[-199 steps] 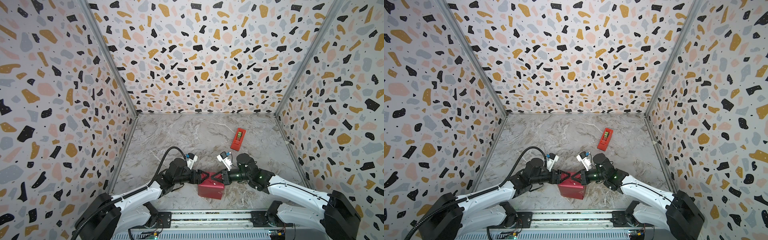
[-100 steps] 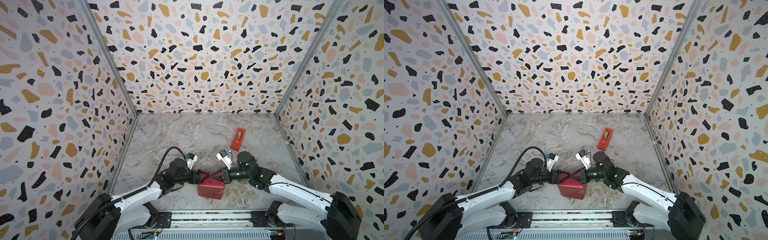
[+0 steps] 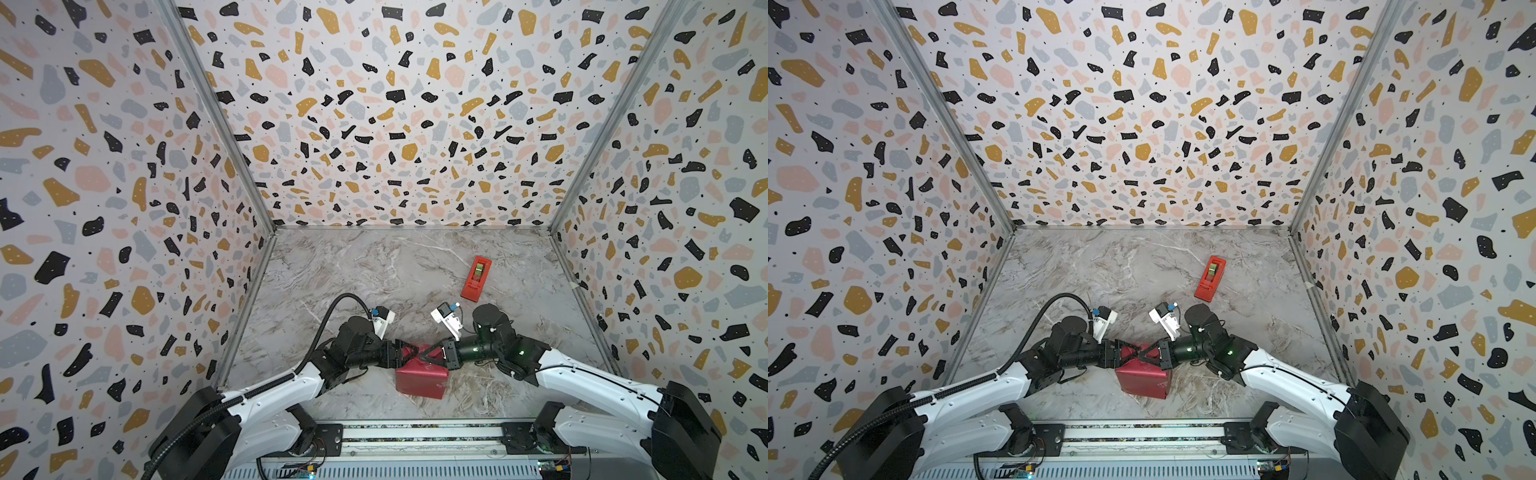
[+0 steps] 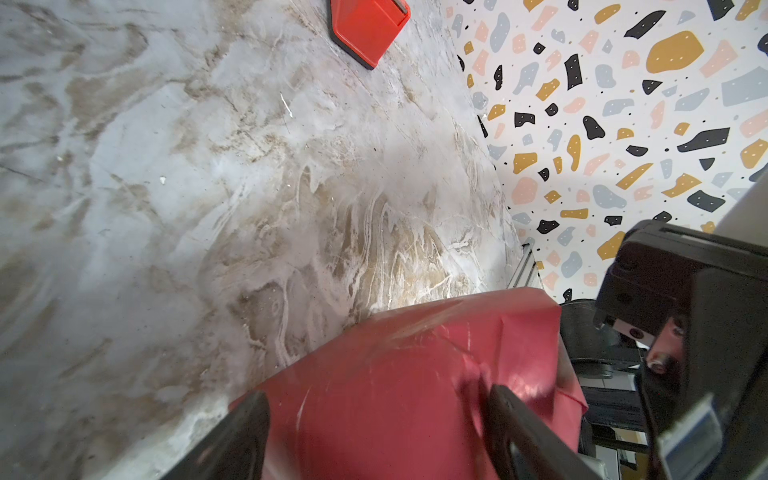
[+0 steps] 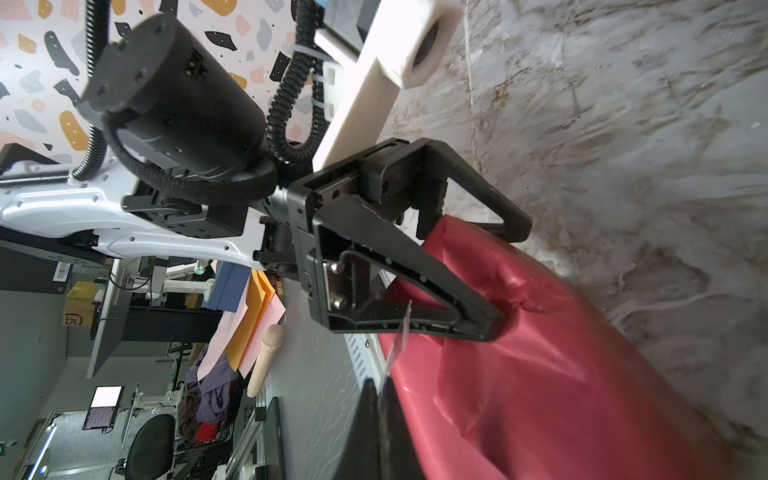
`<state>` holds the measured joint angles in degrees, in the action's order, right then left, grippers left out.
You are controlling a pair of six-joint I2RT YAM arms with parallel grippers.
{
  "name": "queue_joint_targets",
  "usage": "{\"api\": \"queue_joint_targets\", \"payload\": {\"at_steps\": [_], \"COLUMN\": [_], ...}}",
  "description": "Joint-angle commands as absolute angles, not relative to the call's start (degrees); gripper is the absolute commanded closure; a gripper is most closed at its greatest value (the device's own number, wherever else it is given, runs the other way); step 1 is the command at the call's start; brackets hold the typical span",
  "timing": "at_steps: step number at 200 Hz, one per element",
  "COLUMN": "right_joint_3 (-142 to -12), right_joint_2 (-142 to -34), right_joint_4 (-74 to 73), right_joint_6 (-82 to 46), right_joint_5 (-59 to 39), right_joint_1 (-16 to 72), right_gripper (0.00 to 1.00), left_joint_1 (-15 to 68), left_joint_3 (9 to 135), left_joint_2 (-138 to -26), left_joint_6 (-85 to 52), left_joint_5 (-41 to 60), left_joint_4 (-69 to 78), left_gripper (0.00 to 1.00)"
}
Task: Wrap the gift box in paper
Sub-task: 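Press the tape onto the seam with right gripper while left holds box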
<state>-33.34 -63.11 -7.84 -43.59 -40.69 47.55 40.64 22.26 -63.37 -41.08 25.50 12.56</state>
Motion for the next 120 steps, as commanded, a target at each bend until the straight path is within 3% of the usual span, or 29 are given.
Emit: {"api": "queue_joint_targets", "payload": {"at_steps": [1, 120], "right_joint_3": [-32.96, -31.88], "right_joint_2": [-63.5, -65.76], "right_joint_4": [-9.23, -6.56], "right_joint_6": [-43.2, -36.4], "right_joint_5": [-41.15, -36.79], "right_joint_1": [47.81, 47.73], "right_gripper": [1.0, 1.0], "left_joint_1": [40.86, 40.82], "left_joint_3": [19.21, 19.18], "left_joint_2": [-65.57, -65.33], "left_joint_6": [-37.97, -37.84], "left_joint_5": [21.81, 22.0], "left_joint_4": [-3.95, -4.13], "left_gripper": [0.19, 0.19]}}
